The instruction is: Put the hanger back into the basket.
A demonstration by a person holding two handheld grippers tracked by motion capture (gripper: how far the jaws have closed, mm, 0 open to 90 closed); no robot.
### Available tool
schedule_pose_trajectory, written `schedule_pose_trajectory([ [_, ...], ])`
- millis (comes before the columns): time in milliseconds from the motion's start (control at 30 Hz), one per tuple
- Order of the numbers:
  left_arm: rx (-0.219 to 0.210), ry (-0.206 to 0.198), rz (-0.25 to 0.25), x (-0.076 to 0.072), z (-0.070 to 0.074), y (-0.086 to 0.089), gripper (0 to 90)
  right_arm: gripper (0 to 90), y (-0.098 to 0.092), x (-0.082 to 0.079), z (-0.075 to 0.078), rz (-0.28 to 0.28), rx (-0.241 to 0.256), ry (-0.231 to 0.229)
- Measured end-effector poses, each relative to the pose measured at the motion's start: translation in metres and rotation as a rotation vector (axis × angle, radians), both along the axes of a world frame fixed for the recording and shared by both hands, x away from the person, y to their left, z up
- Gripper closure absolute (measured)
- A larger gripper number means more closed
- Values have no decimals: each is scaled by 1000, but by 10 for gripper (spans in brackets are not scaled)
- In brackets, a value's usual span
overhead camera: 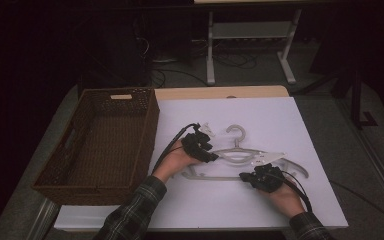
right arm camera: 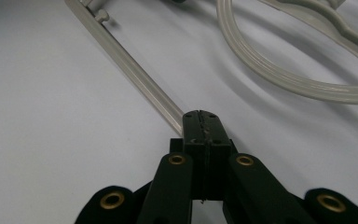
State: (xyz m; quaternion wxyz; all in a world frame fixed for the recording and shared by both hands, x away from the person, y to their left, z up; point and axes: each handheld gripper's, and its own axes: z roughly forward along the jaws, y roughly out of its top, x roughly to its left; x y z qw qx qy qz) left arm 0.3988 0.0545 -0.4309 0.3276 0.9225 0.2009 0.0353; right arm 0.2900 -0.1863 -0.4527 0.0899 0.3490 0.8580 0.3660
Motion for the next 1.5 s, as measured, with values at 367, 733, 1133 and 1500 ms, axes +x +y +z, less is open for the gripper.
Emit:
schedule_pose_trajectory([
  [367,61,-38,-52,3,-3,-10,672,900,-1,0,0,0,8,2],
  [733,104,-70,-73,1,-6,-17,783,900,-1,0,-1,-1,8,0],
  [1133,56,-73,-116,-2,4,-10,808,900,0,-1,0,4,-5,-8],
  [1500,-51,-46,-128,-9,16,-4,828,900,-3,-1,4,3,5,-24],
])
